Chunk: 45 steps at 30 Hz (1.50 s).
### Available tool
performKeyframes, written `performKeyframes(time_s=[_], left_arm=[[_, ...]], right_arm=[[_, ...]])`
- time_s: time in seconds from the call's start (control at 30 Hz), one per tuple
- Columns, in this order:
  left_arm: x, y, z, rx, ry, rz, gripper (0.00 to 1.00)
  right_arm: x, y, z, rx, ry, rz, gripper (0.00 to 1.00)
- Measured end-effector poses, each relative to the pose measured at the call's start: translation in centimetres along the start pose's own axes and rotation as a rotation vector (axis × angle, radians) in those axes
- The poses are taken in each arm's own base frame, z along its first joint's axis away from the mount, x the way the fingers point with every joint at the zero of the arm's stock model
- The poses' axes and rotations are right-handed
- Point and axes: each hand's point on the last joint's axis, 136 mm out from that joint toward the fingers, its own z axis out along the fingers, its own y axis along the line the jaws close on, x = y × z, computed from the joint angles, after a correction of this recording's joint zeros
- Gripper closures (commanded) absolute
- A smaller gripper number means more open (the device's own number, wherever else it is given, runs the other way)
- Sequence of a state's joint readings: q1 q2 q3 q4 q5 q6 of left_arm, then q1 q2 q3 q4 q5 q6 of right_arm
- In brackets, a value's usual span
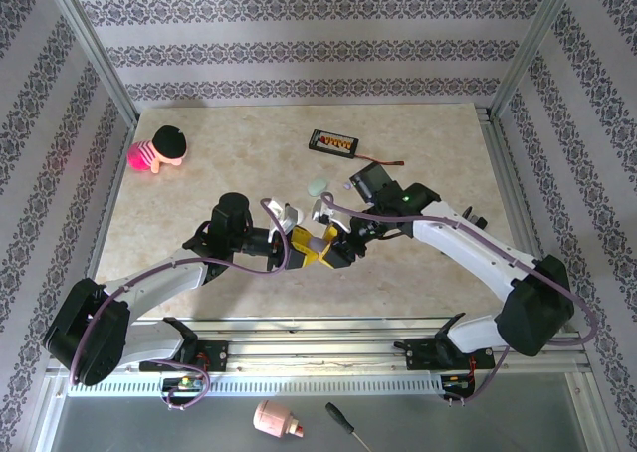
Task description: Insert wireless bluetooth earbuds into charging case
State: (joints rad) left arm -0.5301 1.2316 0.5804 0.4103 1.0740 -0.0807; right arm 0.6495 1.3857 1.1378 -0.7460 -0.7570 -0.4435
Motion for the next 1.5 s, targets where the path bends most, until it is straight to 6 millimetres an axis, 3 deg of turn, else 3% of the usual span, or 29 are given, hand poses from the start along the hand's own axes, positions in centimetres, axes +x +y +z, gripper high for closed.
performKeyframes(time_s=[0.13,0.27,0.4,0.6,0.87,1.1,1.5], left_arm=[[-1.0,0.0,-0.2,0.004,-0.032,0.010,0.71],[-1.4,-0.3,-0.2,0.019,-0.047,0.015,0.71],[-1.6,-0.2,-0.3,0.025,-0.052,0.015,0.71],[-1.5,-0.1,-0.2,0.030,-0.051,0.008,0.71],[-1.7,-0.2,-0.3,0.038,-0.061,0.007,0.70],[-2.0,-0.2,-0.3,0.040,-0.070,0.005,0.43],[-2.0,0.2,-0.1,0.043,-0.077,0.002,0.33]], right_arm=[[0.0,0.0,-0.4,0.011,-0.024,-0.007,0.50],[-0.1,0.1,-0.7,0.011,-0.041,-0.003,0.63],[-0.2,0.2,-0.7,0.009,-0.052,-0.001,0.52],[-0.7,0.0,-1.4,0.020,-0.087,-0.009,0.52],[-1.1,0.4,-1.8,0.007,-0.121,0.000,0.73],[-1.3,0.5,-1.9,-0.003,-0.134,0.000,0.75],[-1.9,0.5,-2.2,0.003,-0.158,-0.006,0.75]])
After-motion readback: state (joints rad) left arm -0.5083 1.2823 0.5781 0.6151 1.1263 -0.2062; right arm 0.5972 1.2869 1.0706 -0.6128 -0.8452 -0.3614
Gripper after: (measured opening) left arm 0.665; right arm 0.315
